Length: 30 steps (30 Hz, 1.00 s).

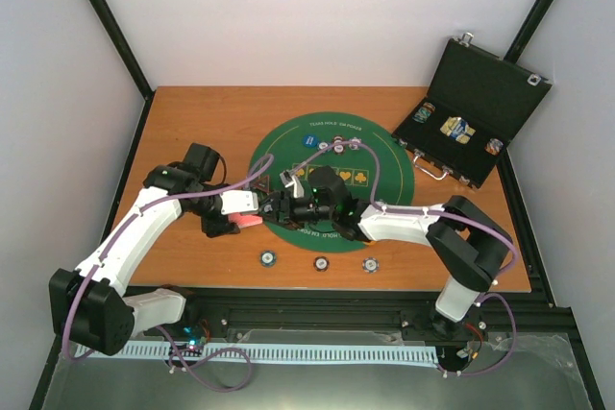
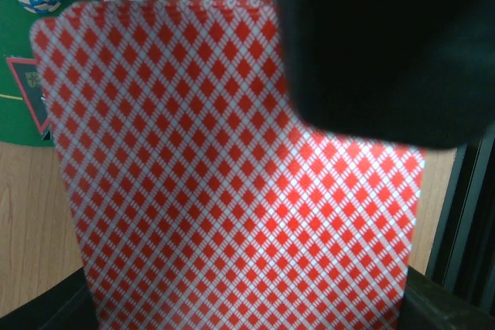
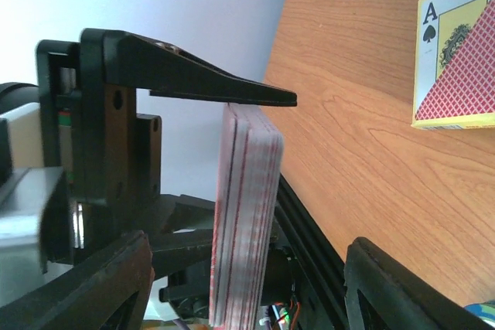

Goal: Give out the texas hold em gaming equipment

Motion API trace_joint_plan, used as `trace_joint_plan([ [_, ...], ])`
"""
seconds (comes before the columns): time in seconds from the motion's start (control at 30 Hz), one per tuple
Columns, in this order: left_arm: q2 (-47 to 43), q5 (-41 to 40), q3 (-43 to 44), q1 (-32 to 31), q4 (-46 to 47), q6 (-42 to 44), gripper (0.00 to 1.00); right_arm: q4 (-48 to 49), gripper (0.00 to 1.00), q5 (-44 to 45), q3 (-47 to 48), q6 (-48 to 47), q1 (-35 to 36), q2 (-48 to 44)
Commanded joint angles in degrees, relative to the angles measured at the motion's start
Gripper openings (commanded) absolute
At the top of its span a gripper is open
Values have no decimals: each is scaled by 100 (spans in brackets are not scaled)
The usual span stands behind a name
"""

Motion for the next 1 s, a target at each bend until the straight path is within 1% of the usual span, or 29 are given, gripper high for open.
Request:
trace_joint_plan([
  [0.0, -140, 56, 230, -66, -1, -68, 1, 264, 68, 18, 235, 90, 121, 209],
  [0.13, -160, 89, 220, -67, -10, -58, 1, 255, 65, -4, 472, 89, 183, 344],
  [0.3, -195, 124, 226, -67, 11, -55, 1, 313, 57, -25, 696, 211, 287, 638],
  [0.47, -269, 159, 234, -67, 23, -17, 1, 357, 39, -18, 814, 316, 345, 833],
  [0.57, -379, 224, 202, -67, 71, 20, 2, 299, 23, 19, 847, 312, 345, 824],
  [0.6, -425, 242, 194, -67, 111, 8, 11, 277, 18, 32, 842, 308, 346, 808],
  [0.63, -474, 278, 182, -67, 134, 7, 39, 273, 12, 46, 816, 312, 347, 786],
  [0.67, -539, 339, 182, -67, 135, -13, 66, 285, 9, 60, 774, 315, 346, 757],
  [0.7, -601, 421, 176, -67, 128, -35, 87, 289, 5, 77, 739, 315, 346, 727],
  [0.73, -700, 522, 160, -67, 117, -27, 97, 322, 3, 84, 692, 321, 347, 696],
  [0.77, -805, 650, 117, -67, 110, 25, 99, 371, 3, 88, 631, 331, 347, 662],
  [0.9, -1266, 1191, -120, -67, 79, 351, 100, 608, 3, 64, 429, 406, 359, 505],
  [0.97, -1455, 1299, -241, -67, 124, 477, 100, 615, 3, 61, 406, 381, 372, 391],
])
